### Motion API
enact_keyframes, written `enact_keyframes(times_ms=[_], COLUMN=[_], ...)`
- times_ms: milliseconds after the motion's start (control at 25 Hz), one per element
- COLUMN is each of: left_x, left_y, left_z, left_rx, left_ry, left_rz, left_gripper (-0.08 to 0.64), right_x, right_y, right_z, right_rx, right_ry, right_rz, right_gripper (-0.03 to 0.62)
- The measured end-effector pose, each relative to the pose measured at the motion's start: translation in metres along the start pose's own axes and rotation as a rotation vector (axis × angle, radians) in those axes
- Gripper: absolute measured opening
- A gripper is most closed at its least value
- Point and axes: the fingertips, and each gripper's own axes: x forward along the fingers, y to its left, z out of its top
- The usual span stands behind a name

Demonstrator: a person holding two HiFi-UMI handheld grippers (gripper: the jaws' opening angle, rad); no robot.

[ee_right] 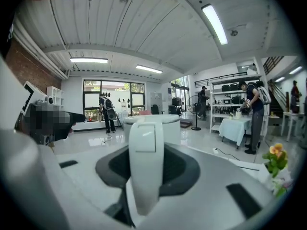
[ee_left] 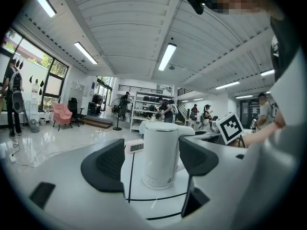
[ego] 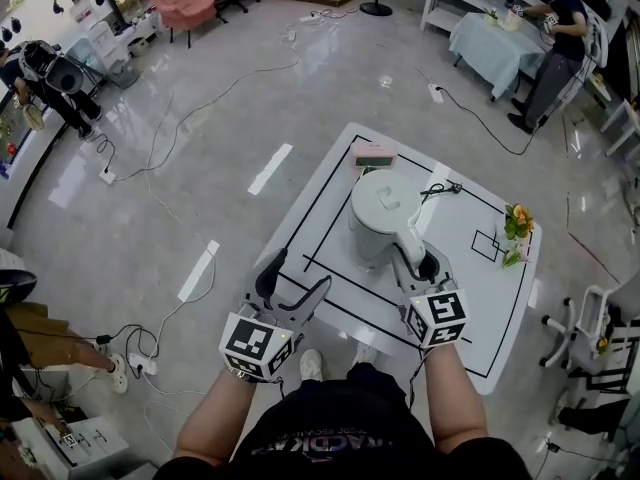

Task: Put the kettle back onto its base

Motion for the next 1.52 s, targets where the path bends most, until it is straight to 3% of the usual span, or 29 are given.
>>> enact_keyframes(times_ms=[520, 1000, 1320, 1520], left_x=[0.000, 0.008, 0.006, 0.002], left_y=[-0.008, -0.028, -0.044, -0.057], left_z=[-0.002, -0.002, -0.002, 0.000], left_rx=[-0.001, 0.007, 0.028, 0.056], left_ry=[0.006, 0.008, 0.014, 0.019], left_rz=[-0.021, -0.110, -0.199, -0.266], left_gripper=[0.359, 0.357, 0.340, 0.274], right_x=[-0.001, -0.010, -0.042, -0.069], right_y=[-0.001, 0.004, 0.000, -0.001], right_z=[-0.007, -0.021, -0.018, -0.010], right_rx=[0.027, 0.001, 0.015, 0.029], right_ry=[0.007, 0.062, 0.034, -0.007], right_rz=[0.004, -0.008, -0.088, -0.154], right_gripper=[0.126, 0.144, 0.184, 0.184])
